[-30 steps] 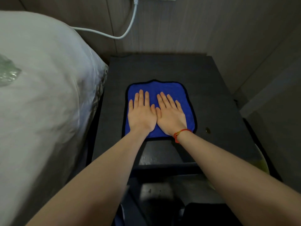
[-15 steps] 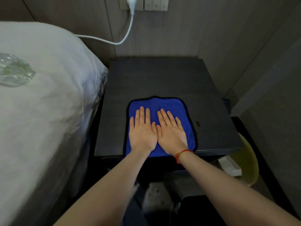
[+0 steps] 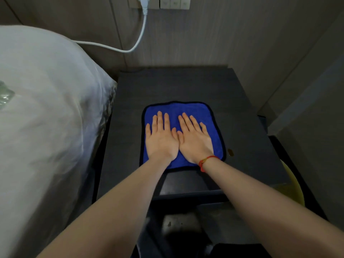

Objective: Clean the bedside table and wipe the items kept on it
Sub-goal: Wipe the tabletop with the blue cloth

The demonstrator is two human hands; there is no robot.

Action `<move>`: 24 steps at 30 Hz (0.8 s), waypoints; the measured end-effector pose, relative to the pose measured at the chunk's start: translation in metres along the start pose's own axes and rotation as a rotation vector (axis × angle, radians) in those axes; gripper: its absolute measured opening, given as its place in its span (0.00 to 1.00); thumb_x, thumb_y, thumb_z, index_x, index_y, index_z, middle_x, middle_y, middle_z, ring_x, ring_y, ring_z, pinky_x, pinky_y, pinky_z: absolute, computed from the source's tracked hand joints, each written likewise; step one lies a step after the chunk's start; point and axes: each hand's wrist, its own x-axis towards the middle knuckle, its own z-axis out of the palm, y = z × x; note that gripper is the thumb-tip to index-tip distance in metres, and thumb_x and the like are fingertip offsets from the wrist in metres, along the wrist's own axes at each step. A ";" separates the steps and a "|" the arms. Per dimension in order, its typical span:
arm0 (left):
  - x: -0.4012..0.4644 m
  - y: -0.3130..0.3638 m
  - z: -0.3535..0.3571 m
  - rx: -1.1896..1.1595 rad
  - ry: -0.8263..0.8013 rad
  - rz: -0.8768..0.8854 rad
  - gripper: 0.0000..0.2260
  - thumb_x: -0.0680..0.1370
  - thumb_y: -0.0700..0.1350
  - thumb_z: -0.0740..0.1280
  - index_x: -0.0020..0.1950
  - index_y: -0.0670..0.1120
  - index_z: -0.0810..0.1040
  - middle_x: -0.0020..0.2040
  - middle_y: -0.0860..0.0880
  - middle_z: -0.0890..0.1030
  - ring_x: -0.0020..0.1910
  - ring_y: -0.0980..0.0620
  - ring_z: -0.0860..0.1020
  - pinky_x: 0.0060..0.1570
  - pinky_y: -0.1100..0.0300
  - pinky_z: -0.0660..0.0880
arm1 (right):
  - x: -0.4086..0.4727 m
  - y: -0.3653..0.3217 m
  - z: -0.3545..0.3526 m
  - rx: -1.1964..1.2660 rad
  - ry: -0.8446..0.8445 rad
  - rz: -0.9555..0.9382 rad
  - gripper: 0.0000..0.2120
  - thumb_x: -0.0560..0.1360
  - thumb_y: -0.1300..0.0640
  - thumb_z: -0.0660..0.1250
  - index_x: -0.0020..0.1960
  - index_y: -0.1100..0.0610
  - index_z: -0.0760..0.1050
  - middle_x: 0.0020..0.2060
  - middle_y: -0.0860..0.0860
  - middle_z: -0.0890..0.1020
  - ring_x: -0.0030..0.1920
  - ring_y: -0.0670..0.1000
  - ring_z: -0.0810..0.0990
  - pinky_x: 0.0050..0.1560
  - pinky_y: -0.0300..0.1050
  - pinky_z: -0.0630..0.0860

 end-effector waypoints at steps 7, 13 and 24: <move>0.081 0.008 0.000 -0.001 0.007 -0.001 0.25 0.82 0.52 0.44 0.77 0.46 0.43 0.78 0.47 0.44 0.77 0.50 0.43 0.75 0.52 0.42 | 0.080 0.015 -0.009 0.018 0.001 0.008 0.25 0.81 0.47 0.42 0.76 0.51 0.44 0.76 0.46 0.47 0.76 0.47 0.44 0.74 0.48 0.41; 0.155 0.017 0.001 0.008 0.005 -0.027 0.25 0.82 0.52 0.43 0.77 0.46 0.43 0.78 0.47 0.44 0.77 0.50 0.44 0.74 0.52 0.42 | 0.153 0.030 -0.014 0.013 0.010 0.013 0.25 0.81 0.47 0.43 0.76 0.52 0.45 0.76 0.47 0.48 0.76 0.48 0.45 0.74 0.48 0.42; 0.233 0.024 0.005 0.025 0.025 -0.014 0.25 0.82 0.52 0.44 0.77 0.46 0.45 0.78 0.47 0.45 0.77 0.49 0.45 0.74 0.51 0.43 | 0.227 0.047 -0.021 -0.004 0.018 0.005 0.25 0.81 0.48 0.42 0.76 0.52 0.46 0.76 0.47 0.48 0.76 0.48 0.46 0.74 0.49 0.43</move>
